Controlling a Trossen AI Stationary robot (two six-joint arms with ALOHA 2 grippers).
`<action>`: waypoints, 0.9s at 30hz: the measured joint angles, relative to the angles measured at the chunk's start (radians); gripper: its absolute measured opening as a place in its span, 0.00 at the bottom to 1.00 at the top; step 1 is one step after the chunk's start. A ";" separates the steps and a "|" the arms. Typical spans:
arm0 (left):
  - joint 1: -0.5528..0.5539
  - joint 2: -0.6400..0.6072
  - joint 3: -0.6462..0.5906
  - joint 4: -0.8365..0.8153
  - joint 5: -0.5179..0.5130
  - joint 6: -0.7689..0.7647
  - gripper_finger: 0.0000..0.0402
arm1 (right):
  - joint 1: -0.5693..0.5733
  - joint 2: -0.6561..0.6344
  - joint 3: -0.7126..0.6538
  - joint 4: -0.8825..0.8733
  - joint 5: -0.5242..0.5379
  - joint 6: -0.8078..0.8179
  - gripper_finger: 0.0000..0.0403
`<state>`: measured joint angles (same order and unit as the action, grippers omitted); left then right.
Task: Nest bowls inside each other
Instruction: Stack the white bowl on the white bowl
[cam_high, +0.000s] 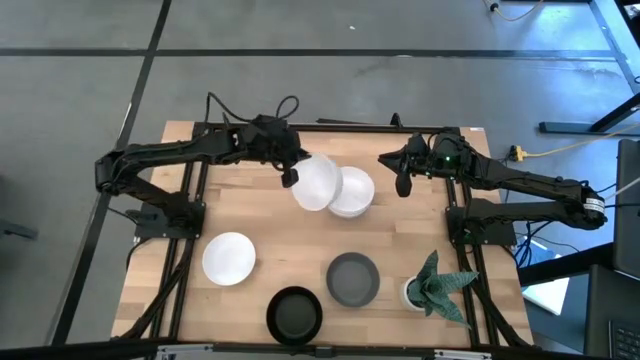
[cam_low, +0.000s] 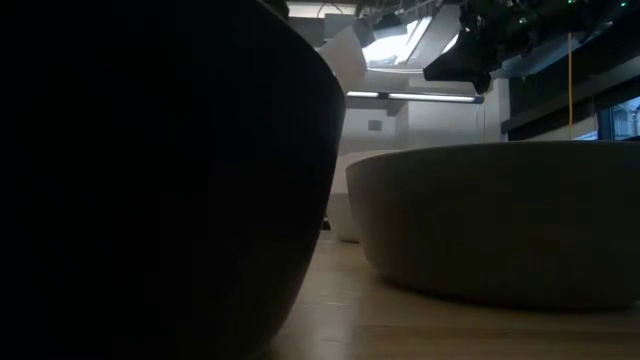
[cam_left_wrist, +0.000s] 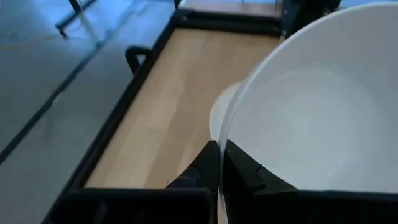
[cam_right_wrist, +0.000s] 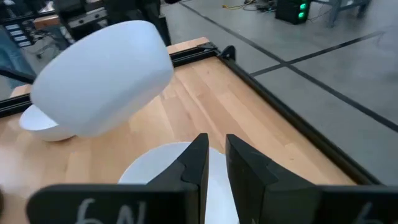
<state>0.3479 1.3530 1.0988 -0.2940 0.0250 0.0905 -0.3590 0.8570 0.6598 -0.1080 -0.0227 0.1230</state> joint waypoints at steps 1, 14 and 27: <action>0.001 0.010 0.000 0.029 0.000 -0.003 0.00 | 0.000 0.000 0.000 0.001 0.002 0.000 0.14; 0.014 0.167 0.000 0.217 0.087 -0.009 0.00 | -0.001 0.000 0.000 0.007 0.003 0.024 0.14; 0.028 0.272 0.000 0.239 0.068 -0.014 0.00 | 0.000 0.000 0.000 0.006 0.003 0.030 0.14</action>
<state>0.3756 1.6253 1.0992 -0.0549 0.0931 0.0768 -0.3592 0.8574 0.6598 -0.1017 -0.0196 0.1532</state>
